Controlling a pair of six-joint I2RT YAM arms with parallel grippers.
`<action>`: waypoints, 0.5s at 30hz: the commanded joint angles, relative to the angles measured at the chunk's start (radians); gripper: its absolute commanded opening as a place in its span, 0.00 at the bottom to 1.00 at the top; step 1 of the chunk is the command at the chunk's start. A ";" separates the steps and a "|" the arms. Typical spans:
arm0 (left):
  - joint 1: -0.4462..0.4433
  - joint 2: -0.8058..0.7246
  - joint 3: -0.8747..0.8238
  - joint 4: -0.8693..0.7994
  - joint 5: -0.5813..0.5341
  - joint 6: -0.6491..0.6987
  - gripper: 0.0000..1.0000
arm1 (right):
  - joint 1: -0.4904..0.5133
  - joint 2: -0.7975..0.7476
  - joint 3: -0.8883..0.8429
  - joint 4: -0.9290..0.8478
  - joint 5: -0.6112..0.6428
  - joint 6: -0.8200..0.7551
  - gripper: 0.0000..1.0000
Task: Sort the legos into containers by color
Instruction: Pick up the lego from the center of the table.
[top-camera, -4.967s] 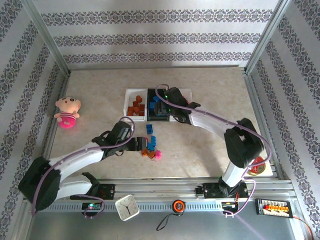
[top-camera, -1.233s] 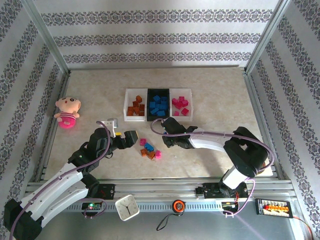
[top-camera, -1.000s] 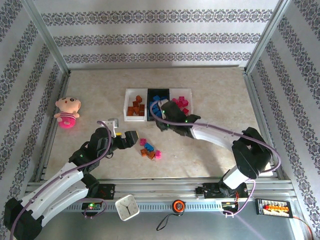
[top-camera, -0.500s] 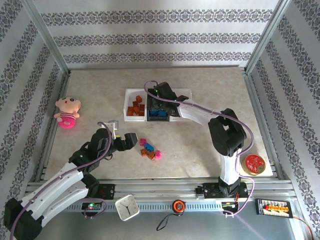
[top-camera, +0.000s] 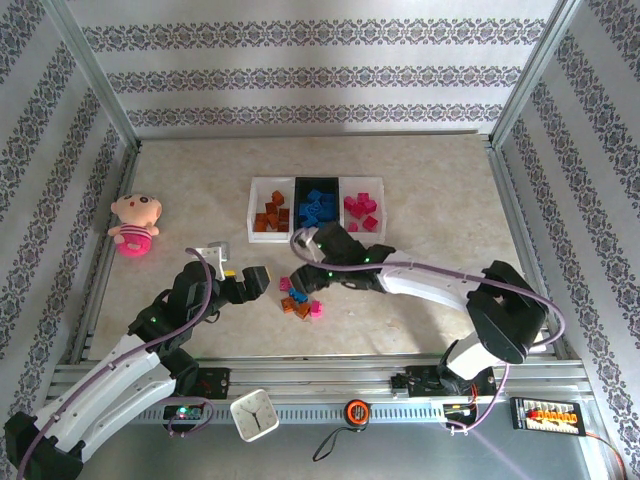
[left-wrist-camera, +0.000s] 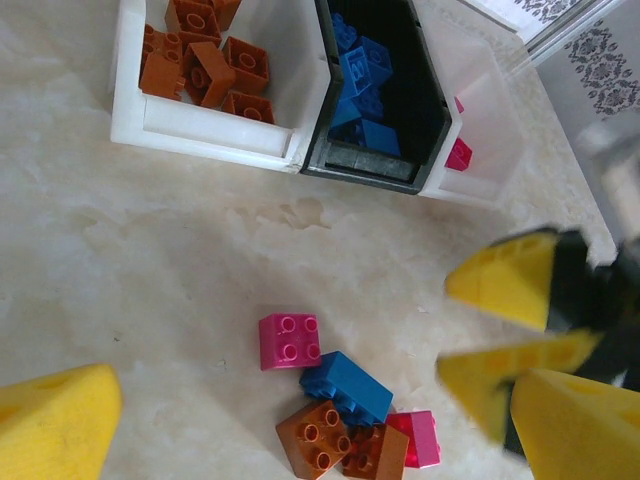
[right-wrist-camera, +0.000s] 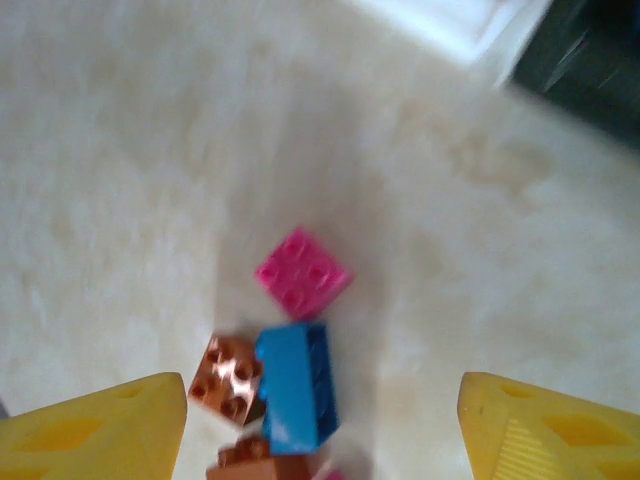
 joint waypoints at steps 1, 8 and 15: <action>-0.009 -0.008 -0.015 -0.039 -0.017 0.009 1.00 | 0.024 0.055 -0.021 0.001 -0.050 -0.033 0.70; -0.009 -0.008 -0.024 -0.039 -0.014 0.002 1.00 | 0.036 0.167 0.012 0.050 -0.077 -0.026 0.65; -0.009 -0.007 -0.029 -0.039 -0.017 0.001 1.00 | 0.037 0.221 0.037 0.059 -0.059 -0.019 0.54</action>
